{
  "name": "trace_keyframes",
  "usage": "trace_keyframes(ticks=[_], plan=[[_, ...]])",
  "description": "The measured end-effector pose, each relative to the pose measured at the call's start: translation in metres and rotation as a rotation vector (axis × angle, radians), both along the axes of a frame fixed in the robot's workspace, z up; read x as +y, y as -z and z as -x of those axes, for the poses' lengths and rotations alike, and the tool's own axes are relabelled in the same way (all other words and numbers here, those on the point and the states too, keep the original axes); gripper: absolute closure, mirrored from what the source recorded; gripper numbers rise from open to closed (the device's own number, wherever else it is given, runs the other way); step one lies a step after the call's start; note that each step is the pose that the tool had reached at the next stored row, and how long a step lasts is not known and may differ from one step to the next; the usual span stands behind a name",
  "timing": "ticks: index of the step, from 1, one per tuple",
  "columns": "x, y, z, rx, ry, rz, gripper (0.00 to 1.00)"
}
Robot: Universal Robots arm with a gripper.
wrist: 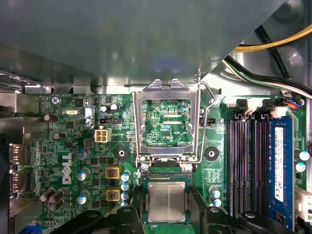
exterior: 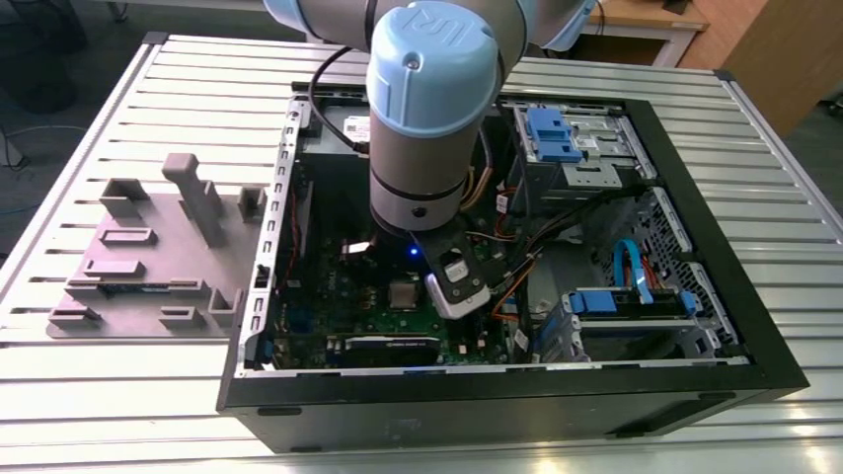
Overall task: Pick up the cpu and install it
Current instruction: 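Place the cpu into insertion slot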
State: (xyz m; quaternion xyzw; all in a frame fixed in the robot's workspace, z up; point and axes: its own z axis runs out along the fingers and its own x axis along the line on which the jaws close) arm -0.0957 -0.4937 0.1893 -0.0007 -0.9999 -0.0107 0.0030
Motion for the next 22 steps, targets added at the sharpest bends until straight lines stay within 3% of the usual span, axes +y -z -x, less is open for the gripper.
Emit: trace_keyframes(ticks=[8,17,22], plan=[[0.0000,0.0004,0.0000,-0.0001,0.000,-0.0003,0.53],[0.0001,-0.0054,0.0000,-0.0002,0.000,-0.0005,0.53],[0.0001,-0.0050,0.0017,-0.0032,-0.001,-0.0015,0.53]])
